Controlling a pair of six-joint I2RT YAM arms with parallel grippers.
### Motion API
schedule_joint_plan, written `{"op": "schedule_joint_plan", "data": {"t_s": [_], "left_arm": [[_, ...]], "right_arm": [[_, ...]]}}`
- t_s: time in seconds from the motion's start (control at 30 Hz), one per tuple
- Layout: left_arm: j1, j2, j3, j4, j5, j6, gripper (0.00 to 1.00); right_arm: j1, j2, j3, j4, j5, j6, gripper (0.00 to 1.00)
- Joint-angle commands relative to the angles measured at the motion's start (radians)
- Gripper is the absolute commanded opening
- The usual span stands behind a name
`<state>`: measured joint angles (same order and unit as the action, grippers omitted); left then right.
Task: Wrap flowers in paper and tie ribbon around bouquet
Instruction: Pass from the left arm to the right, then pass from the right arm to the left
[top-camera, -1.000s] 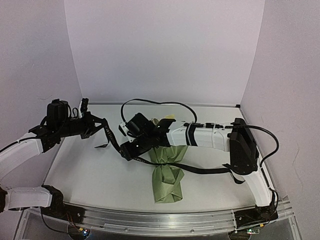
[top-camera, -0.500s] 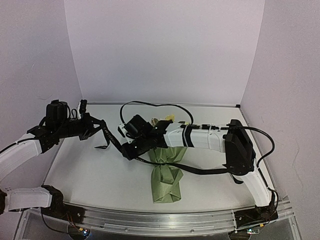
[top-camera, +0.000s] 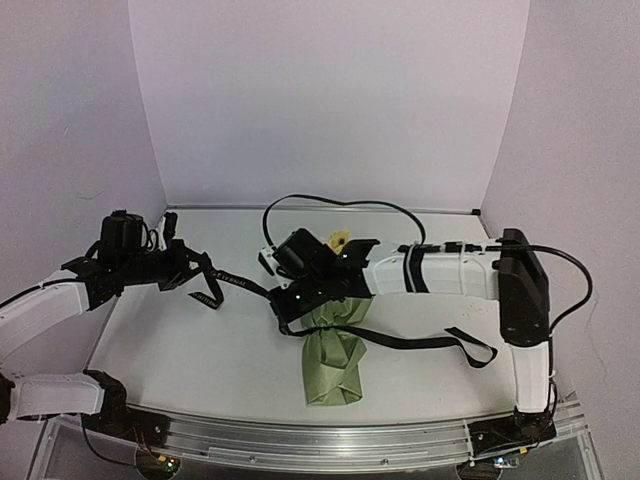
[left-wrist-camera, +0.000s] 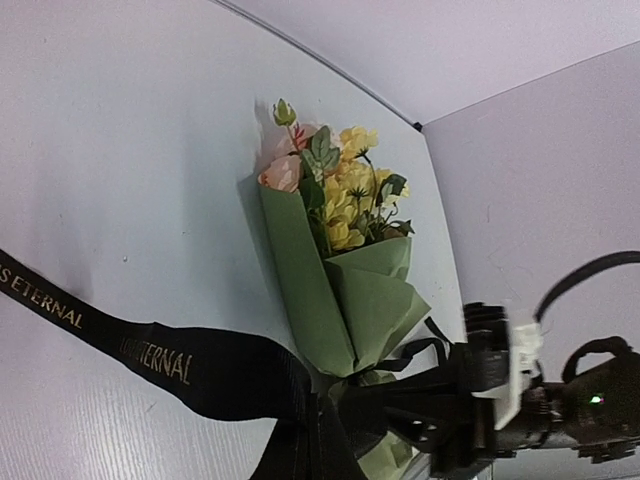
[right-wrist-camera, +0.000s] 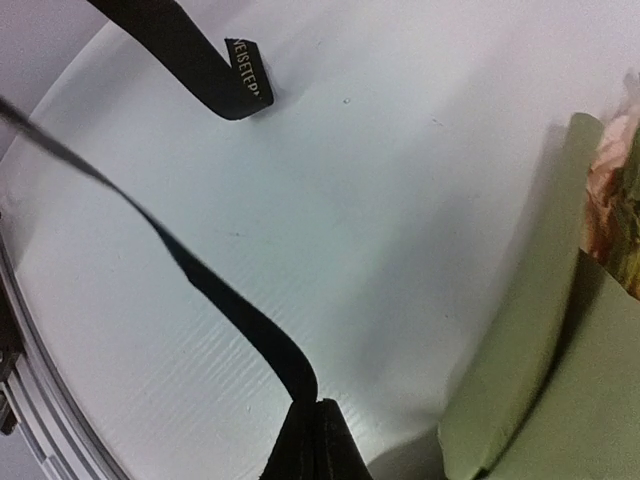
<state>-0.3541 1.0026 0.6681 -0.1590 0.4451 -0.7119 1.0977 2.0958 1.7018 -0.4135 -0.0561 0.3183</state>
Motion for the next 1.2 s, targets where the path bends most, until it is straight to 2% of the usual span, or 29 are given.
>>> {"op": "schedule_joint_plan", "data": {"t_s": [0.0, 0.2, 0.33, 0.5, 0.63, 0.73, 0.9, 1.07, 1.17], "left_arm": [[-0.047, 0.076, -0.012, 0.093, -0.001, 0.086, 0.04], [-0.173, 0.225, 0.021, 0.155, -0.025, 0.148, 0.04], [-0.279, 0.358, 0.095, 0.154, -0.044, 0.225, 0.10], [-0.338, 0.467, 0.159, 0.156, -0.104, 0.255, 0.25], [-0.340, 0.454, 0.164, 0.199, -0.107, 0.270, 0.45], [-0.342, 0.425, 0.157, 0.188, -0.085, 0.298, 0.51], [-0.396, 0.411, 0.170, 0.195, -0.055, 0.358, 0.52], [-0.481, 0.551, 0.289, 0.146, -0.059, 0.453, 0.42], [-0.537, 0.639, 0.372, 0.100, -0.079, 0.511, 0.40]], "right_arm": [[-0.002, -0.165, -0.131, 0.043, 0.056, -0.004, 0.00], [-0.001, -0.289, -0.308, 0.072, 0.153, -0.016, 0.00], [-0.002, -0.363, -0.422, 0.112, 0.204, 0.006, 0.00], [-0.002, -0.429, -0.517, 0.140, 0.265, 0.007, 0.00], [-0.001, -0.467, -0.573, 0.143, 0.295, 0.016, 0.00], [-0.002, -0.484, -0.599, 0.143, 0.332, 0.010, 0.00], [-0.001, -0.501, -0.629, 0.142, 0.365, 0.025, 0.00], [-0.001, -0.532, -0.681, 0.137, 0.360, 0.086, 0.00], [-0.001, -0.560, -0.711, 0.133, 0.327, 0.113, 0.00]]}}
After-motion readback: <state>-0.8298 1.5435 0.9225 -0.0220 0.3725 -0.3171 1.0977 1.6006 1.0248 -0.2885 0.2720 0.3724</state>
